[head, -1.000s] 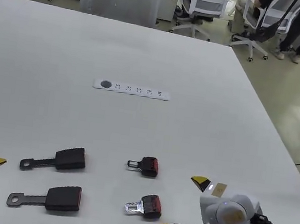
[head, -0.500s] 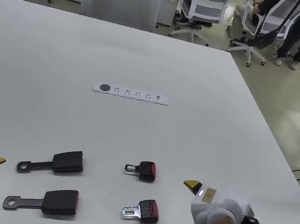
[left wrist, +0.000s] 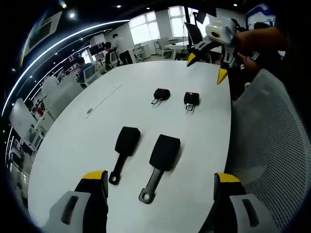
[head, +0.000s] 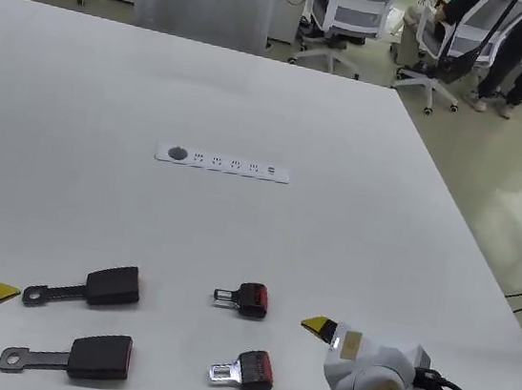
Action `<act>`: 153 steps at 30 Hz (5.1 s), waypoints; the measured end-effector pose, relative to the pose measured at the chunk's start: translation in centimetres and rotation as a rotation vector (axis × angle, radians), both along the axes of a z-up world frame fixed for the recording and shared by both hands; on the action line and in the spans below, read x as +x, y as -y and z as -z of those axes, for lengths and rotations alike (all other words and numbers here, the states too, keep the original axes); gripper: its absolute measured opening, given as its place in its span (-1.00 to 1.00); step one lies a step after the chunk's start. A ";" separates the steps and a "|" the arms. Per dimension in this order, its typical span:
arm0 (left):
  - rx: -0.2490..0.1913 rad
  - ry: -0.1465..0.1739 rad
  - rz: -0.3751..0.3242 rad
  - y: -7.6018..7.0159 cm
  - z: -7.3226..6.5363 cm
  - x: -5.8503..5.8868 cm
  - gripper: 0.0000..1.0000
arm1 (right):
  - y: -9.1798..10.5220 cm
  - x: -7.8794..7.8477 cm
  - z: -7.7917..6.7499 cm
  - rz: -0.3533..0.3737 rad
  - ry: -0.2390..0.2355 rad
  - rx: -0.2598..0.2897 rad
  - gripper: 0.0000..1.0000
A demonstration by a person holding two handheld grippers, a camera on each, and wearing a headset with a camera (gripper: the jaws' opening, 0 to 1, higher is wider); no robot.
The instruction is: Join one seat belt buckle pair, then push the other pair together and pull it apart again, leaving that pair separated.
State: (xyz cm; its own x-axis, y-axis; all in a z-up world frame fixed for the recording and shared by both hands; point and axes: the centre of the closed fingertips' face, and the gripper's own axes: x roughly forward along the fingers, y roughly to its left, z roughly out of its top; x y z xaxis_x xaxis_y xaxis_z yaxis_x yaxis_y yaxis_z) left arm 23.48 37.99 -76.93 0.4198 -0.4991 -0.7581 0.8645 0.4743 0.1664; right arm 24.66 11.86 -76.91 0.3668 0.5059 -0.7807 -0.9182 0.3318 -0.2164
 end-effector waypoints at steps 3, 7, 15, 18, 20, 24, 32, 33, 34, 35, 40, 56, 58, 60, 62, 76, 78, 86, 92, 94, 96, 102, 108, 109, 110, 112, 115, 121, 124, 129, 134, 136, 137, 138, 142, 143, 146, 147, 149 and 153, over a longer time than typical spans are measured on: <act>0.017 -0.004 0.013 0.1 0.6 0.1 0.79 | 0.0 0.2 0.5 -0.039 -0.016 -0.022 0.24; 0.009 -0.012 0.021 0.5 1.3 0.3 0.78 | 0.1 0.6 1.0 -0.067 -0.017 -0.043 0.23; 0.004 -0.071 0.089 1.7 3.8 0.3 0.71 | -0.4 0.9 2.3 -0.095 -0.077 -0.027 0.18; 0.018 -0.085 0.126 1.9 4.5 0.5 0.66 | -0.5 1.0 3.2 -0.108 -0.102 -0.030 0.17; 0.023 -0.088 0.141 2.1 4.7 0.8 0.62 | -0.6 0.9 3.8 -0.123 -0.117 -0.042 0.15; 0.035 -0.104 0.185 2.5 5.2 1.0 0.46 | -0.7 1.2 4.8 -0.153 -0.140 -0.065 0.11; 0.068 -0.131 0.230 3.4 6.8 1.9 0.35 | -0.9 1.9 6.8 -0.202 -0.194 -0.106 -0.01; 0.073 -0.134 0.238 3.4 7.1 2.2 0.31 | -0.9 1.9 6.9 -0.208 -0.197 -0.109 -0.03; 0.077 -0.137 0.242 3.4 7.2 2.3 0.28 | -1.0 1.9 7.1 -0.216 -0.203 -0.111 -0.05; 0.082 -0.144 0.250 3.6 7.4 2.4 0.22 | -1.1 1.8 7.3 -0.225 -0.210 -0.114 -0.06; 0.097 -0.158 0.274 4.0 8.0 2.9 0.06 | -1.4 1.9 8.3 -0.258 -0.232 -0.135 -0.14; 0.137 -0.183 0.356 4.7 9.4 3.4 -0.32 | -1.2 2.3 9.6 -0.287 -0.276 -0.151 -0.32; 0.143 -0.179 0.377 4.7 9.4 3.2 -0.33 | -1.2 2.3 9.7 -0.290 -0.273 -0.153 -0.32; 0.139 -0.175 0.378 4.6 9.4 3.2 -0.33 | -1.2 2.3 9.7 -0.296 -0.265 -0.160 -0.33; 0.132 -0.168 0.381 4.5 9.4 3.2 -0.34 | -1.2 2.3 9.6 -0.295 -0.263 -0.161 -0.33; 0.128 -0.167 0.382 4.5 9.1 3.2 -0.34 | -1.9 2.0 9.6 -0.282 -0.270 -0.175 -0.32; 0.121 -0.169 0.375 4.5 9.1 3.2 -0.34 | -3.1 1.6 9.6 -0.287 -0.268 -0.168 -0.32; 0.126 -0.176 0.379 4.6 9.1 3.2 -0.34 | -6.4 1.1 9.6 -0.272 -0.268 -0.153 -0.31; 0.131 -0.176 0.379 4.5 9.1 3.2 -0.34 | -7.7 1.2 9.6 -0.245 -0.273 -0.144 -0.31; 0.134 -0.177 0.378 4.6 9.1 3.1 -0.34 | -8.2 1.2 9.6 -0.246 -0.272 -0.138 -0.31; 0.137 -0.180 0.378 4.6 9.1 3.1 -0.34 | -8.8 1.2 9.6 -0.245 -0.271 -0.134 -0.31; 0.143 -0.186 0.377 4.6 9.1 3.1 -0.34 | -11.5 1.0 9.6 -0.263 -0.265 -0.126 -0.31; 0.145 -0.187 0.381 4.5 9.2 3.1 -0.34 | -12.4 1.1 9.5 -0.292 -0.249 -0.151 -0.31; 0.146 -0.188 0.382 4.5 9.2 3.1 -0.34 | -12.5 1.2 9.4 -0.296 -0.247 -0.152 -0.31; 0.148 -0.191 0.382 4.5 9.2 3.1 -0.34 | -12.6 1.2 9.4 -0.300 -0.244 -0.154 -0.31; 0.153 -0.193 0.385 4.5 9.2 3.0 -0.34 | -12.7 1.3 9.4 -0.313 -0.233 -0.161 -0.32; 0.160 -0.195 0.388 4.5 9.3 3.0 -0.34 | -12.9 1.4 9.5 -0.314 -0.232 -0.157 -0.32; 0.170 -0.203 0.397 4.6 9.3 3.0 -0.34 | -13.3 1.5 9.5 -0.318 -0.236 -0.152 -0.32; 0.168 -0.211 0.406 4.6 9.3 3.0 -0.35 | -13.4 1.4 9.3 -0.323 -0.219 -0.158 -0.33; 0.177 -0.214 0.418 4.6 9.3 3.1 -0.35 | -13.8 1.7 9.2 -0.327 -0.208 -0.163 -0.34; 0.179 -0.214 0.420 4.7 9.3 3.1 -0.36 | -14.4 1.7 9.1 -0.336 -0.216 -0.159 -0.34; 0.179 -0.214 0.418 4.7 9.3 3.0 -0.36 | -15.0 1.6 9.1 -0.336 -0.219 -0.152 -0.34; 0.177 -0.213 0.418 4.7 9.3 3.0 -0.36 | -15.2 1.7 9.2 -0.335 -0.220 -0.154 -0.35; 0.174 -0.212 0.417 4.7 9.3 3.1 -0.36 | -15.2 1.8 9.1 -0.332 -0.222 -0.150 -0.35; 0.174 -0.209 0.420 4.6 9.3 3.2 -0.37 | -15.5 2.0 9.2 -0.319 -0.236 -0.156 -0.35; 0.174 -0.209 0.421 4.6 9.3 3.2 -0.37 | -15.3 1.9 9.2 -0.317 -0.239 -0.157 -0.35; 0.172 -0.208 0.424 4.6 9.3 3.1 -0.37 | -15.1 1.8 9.2 -0.320 -0.238 -0.159 -0.35; 0.171 -0.208 0.424 4.6 9.3 3.1 -0.37 | -15.2 1.8 9.2 -0.320 -0.238 -0.160 -0.35; 0.169 -0.213 0.416 4.6 9.3 3.1 -0.36 | -15.1 1.8 9.2 -0.318 -0.237 -0.159 -0.35; 0.176 -0.221 0.414 4.7 9.3 3.0 -0.36 | -15.1 1.7 9.3 -0.324 -0.231 -0.161 -0.34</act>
